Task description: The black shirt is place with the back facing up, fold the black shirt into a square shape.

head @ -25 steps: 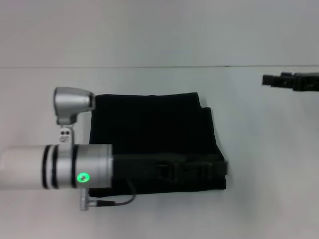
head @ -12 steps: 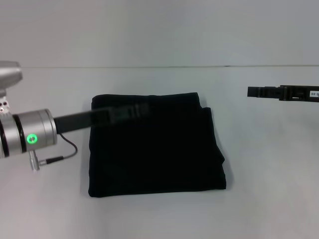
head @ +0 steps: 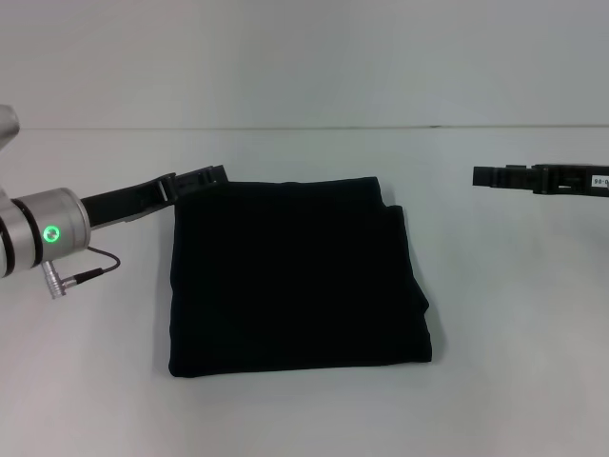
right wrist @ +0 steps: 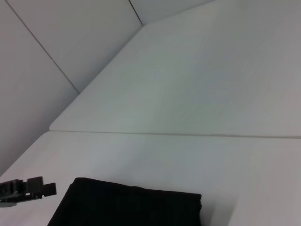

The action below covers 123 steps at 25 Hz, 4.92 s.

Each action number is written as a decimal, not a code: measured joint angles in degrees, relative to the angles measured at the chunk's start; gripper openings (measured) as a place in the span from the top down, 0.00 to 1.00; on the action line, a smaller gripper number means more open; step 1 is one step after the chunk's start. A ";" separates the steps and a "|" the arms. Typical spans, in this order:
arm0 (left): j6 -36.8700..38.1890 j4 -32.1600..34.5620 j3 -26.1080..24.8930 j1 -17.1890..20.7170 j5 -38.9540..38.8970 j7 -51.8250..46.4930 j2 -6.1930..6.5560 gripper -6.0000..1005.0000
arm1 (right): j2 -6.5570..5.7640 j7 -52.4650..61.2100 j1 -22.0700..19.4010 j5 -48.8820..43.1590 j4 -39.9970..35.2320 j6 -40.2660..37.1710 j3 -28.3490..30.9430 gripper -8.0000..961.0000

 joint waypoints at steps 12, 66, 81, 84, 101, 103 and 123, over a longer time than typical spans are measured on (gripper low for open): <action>-10.92 -3.20 0.43 -2.15 2.25 -2.68 -0.35 0.06 | -0.30 -2.50 0.85 0.17 -0.22 0.74 0.15 0.17; -15.06 -0.90 8.40 -4.70 3.73 -2.21 -0.11 0.82 | 0.09 -3.60 2.15 0.16 -0.32 1.51 -0.32 0.17; 14.55 15.78 1.84 2.19 4.00 4.51 0.53 0.43 | -0.37 -17.02 2.06 0.45 -0.49 -7.90 -0.22 0.17; 25.35 16.41 2.76 1.55 4.17 12.07 0.55 0.28 | -0.17 -19.36 2.27 0.24 -0.49 -9.52 -1.84 0.18; 19.74 18.47 12.81 -1.38 14.89 18.75 0.37 0.06 | 0.80 -17.90 5.57 0.07 -0.43 -2.94 -15.18 0.18; 19.82 18.81 12.71 -1.26 14.99 19.15 0.36 0.06 | 0.92 -18.04 5.83 0.03 -0.25 -2.48 -15.95 0.18; 19.24 18.93 12.33 -0.85 15.04 19.50 0.36 0.07 | 3.75 -17.46 8.14 -2.82 0.43 4.71 -20.32 0.18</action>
